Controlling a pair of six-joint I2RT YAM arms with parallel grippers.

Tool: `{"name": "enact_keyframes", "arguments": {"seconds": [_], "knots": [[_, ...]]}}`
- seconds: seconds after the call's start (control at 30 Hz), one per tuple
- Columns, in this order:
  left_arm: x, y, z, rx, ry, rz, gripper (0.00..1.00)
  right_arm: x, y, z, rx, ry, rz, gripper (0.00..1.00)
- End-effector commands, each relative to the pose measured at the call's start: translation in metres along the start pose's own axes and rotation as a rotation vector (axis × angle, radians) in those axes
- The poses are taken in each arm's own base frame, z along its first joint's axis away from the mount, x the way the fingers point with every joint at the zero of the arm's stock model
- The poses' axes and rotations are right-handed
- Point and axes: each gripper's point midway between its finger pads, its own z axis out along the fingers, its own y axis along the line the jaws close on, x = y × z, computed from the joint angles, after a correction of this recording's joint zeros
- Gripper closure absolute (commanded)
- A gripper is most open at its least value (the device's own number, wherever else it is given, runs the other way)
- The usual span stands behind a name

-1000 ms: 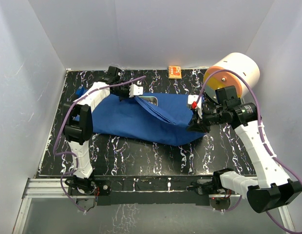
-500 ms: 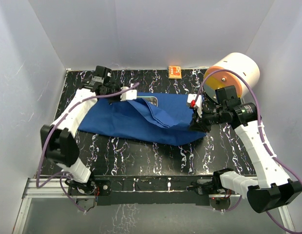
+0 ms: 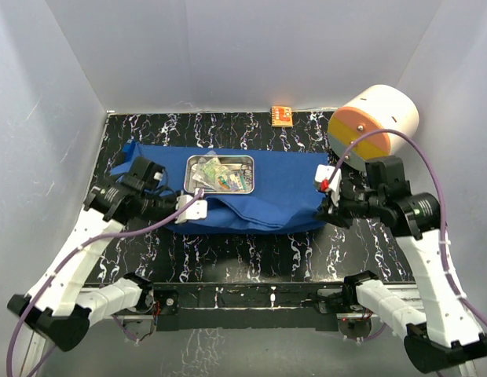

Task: Open and lay out the surgical kit
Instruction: Open the surgical kit at the center of the board.

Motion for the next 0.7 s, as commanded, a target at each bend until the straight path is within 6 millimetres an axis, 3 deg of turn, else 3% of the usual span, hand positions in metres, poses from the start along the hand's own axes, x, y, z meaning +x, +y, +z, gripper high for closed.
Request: {"name": "enact_keyframes", "arguments": {"seconds": [0.0, 0.13, 0.3, 0.5, 0.67], "knots": [[0.012, -0.071, -0.011, 0.159, 0.009, -0.175, 1.00, 0.006, 0.013, -0.015, 0.051, 0.002, -0.006, 0.96], [0.020, -0.095, -0.015, 0.189, 0.009, -0.183, 0.95, 0.017, 0.021, -0.018, 0.051, 0.027, 0.005, 0.91], [0.006, -0.109, -0.026, 0.192, -0.067, -0.211, 0.87, 0.022, 0.026, -0.023, 0.067, 0.037, 0.022, 0.84], [-0.009, -0.109, -0.038, 0.166, -0.137, -0.197, 0.45, 0.031, 0.023, -0.030, 0.137, 0.060, 0.041, 0.58], [-0.031, -0.100, -0.051, 0.153, -0.209, -0.180, 0.31, 0.022, 0.025, -0.035, 0.153, 0.014, 0.039, 0.48]]}}
